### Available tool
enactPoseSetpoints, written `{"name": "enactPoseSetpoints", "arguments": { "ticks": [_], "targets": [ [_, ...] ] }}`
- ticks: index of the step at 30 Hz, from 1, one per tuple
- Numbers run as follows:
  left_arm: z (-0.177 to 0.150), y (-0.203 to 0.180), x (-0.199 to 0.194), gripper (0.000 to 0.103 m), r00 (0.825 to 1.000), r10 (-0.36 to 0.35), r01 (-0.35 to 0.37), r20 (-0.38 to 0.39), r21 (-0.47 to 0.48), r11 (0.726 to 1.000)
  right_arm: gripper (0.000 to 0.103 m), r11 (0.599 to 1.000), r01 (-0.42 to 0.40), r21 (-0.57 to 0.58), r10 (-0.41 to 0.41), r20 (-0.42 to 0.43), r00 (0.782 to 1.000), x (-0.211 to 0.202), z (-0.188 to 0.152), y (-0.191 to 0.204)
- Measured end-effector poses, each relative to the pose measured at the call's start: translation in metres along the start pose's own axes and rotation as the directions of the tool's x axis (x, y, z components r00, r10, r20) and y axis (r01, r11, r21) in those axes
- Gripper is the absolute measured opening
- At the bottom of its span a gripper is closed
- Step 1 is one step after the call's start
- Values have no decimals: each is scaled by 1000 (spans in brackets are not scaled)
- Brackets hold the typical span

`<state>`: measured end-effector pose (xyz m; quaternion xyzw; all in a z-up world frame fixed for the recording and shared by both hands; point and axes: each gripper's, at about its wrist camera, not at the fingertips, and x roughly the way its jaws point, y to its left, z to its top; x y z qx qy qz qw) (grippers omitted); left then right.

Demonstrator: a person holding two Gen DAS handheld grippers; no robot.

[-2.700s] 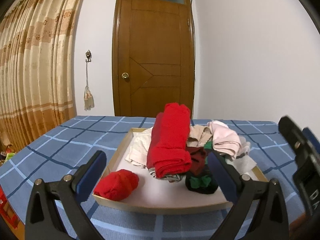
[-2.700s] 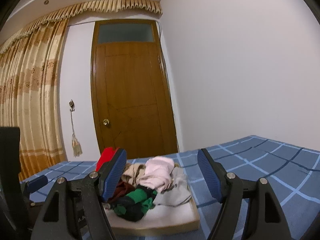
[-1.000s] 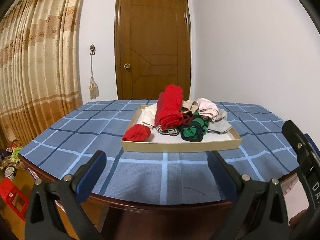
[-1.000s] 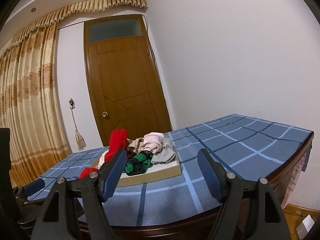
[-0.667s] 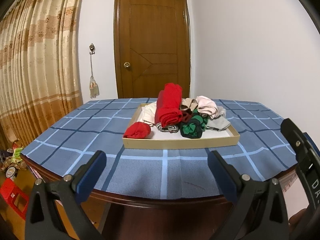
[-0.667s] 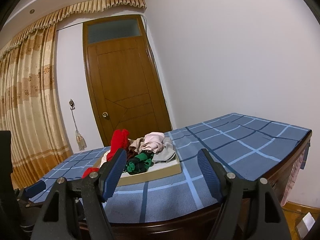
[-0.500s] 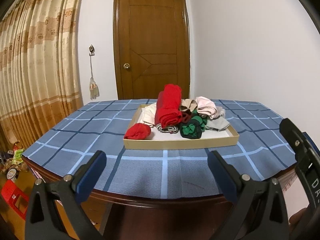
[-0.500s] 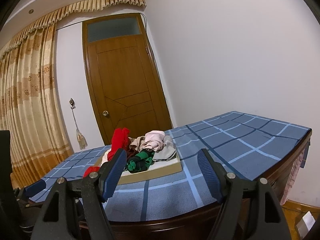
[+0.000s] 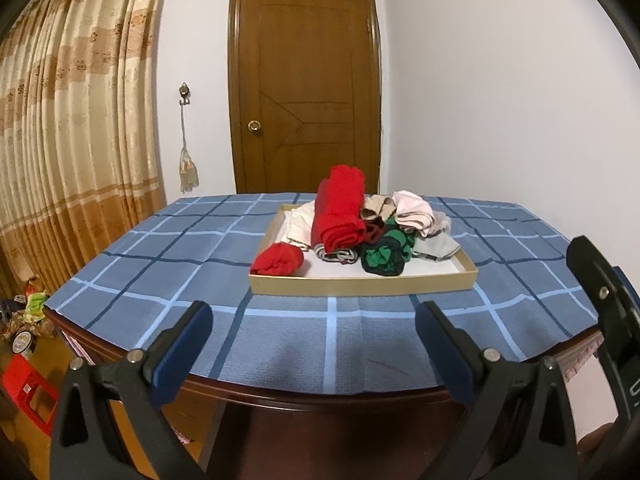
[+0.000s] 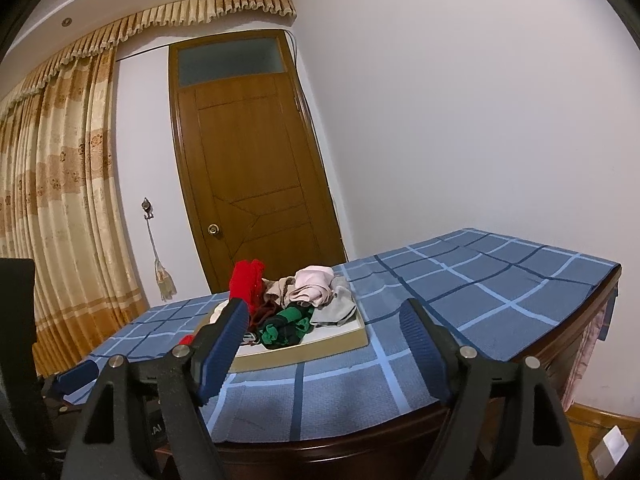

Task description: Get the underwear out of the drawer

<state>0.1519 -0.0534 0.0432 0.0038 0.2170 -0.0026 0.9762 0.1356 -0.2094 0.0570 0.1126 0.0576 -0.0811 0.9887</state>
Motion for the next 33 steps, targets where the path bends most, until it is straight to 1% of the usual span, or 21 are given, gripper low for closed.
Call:
{"name": "enactPoseSetpoints", "arguments": {
  "ticks": [3,14,24,33],
  "targets": [
    [1,-1,-2,103,1000,19,-19,12,7,1000,80,1000,-1,2,1,7,1000,-2,1,1],
    [3,0,-3,103,999,34,-34,22,18,999,80,1000,5,8,-5,21,1000,-5,3,-1],
    [3,3,-8,103,1000,-1,0,28,16,1000,80,1000,6,17,-6,21,1000,-6,3,-2],
    [3,-1,-10,103,1000,-30,30,8,21,999,80,1000,10,30,-11,12,1000,-7,3,-4]
  ]
}}
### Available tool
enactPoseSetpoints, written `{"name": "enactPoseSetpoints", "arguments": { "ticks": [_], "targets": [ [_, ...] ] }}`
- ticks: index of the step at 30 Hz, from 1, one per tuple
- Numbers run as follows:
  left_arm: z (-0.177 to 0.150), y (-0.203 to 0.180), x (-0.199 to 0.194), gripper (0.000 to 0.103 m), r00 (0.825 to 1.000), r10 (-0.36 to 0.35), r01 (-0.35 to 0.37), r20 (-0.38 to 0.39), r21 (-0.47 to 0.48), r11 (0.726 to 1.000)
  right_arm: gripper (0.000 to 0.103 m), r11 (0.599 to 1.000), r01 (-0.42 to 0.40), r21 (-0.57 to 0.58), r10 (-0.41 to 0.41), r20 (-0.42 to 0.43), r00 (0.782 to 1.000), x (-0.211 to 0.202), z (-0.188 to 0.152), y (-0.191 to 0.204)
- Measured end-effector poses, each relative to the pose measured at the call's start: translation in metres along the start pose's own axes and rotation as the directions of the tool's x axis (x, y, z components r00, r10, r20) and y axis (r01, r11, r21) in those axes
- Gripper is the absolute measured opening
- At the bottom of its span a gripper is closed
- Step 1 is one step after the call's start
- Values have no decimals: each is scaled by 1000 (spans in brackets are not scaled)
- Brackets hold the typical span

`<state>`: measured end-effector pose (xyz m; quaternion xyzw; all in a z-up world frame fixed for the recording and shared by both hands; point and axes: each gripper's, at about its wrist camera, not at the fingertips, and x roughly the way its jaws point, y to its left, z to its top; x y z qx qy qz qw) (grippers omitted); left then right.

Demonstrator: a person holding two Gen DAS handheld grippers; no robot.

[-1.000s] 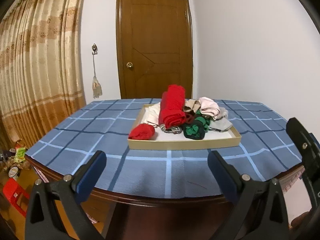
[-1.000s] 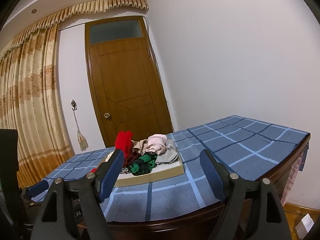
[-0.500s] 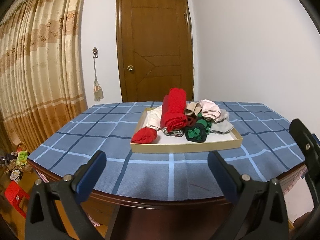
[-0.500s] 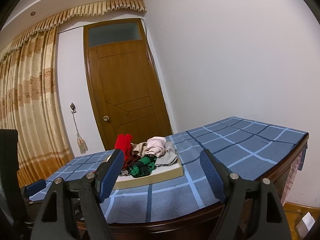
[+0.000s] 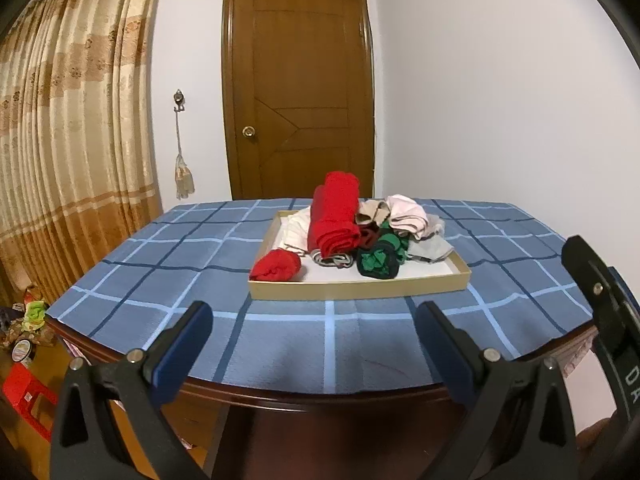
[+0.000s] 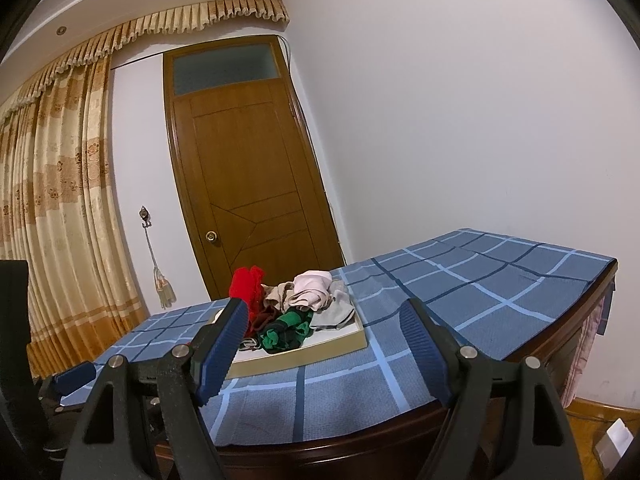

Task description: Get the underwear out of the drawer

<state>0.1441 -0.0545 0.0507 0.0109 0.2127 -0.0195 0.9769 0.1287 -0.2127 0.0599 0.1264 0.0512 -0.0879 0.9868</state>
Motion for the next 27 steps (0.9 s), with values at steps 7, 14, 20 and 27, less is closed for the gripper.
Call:
{"name": "enactPoseSetpoints", "arguments": {
  "ticks": [7,14,20,27],
  "targets": [
    [1,-2,-1,103,999,32,-33,14,10,999,80,1000,11,9,-11,-4,1000,1,0,-3],
    [0,-2,-3,103,1000,31,-31,6,16,999,81,1000,11,16,-10,-22,1000,4,-1,-4],
    [-2,-1,-3,103,999,16,-16,-42,1,1000,81,1000,25,9,-25,-24,999,2,0,-4],
    [-1,-3,-11,103,999,28,-28,-30,22,999,81,999,35,8,-35,-25,999,-5,2,-4]
  ]
}}
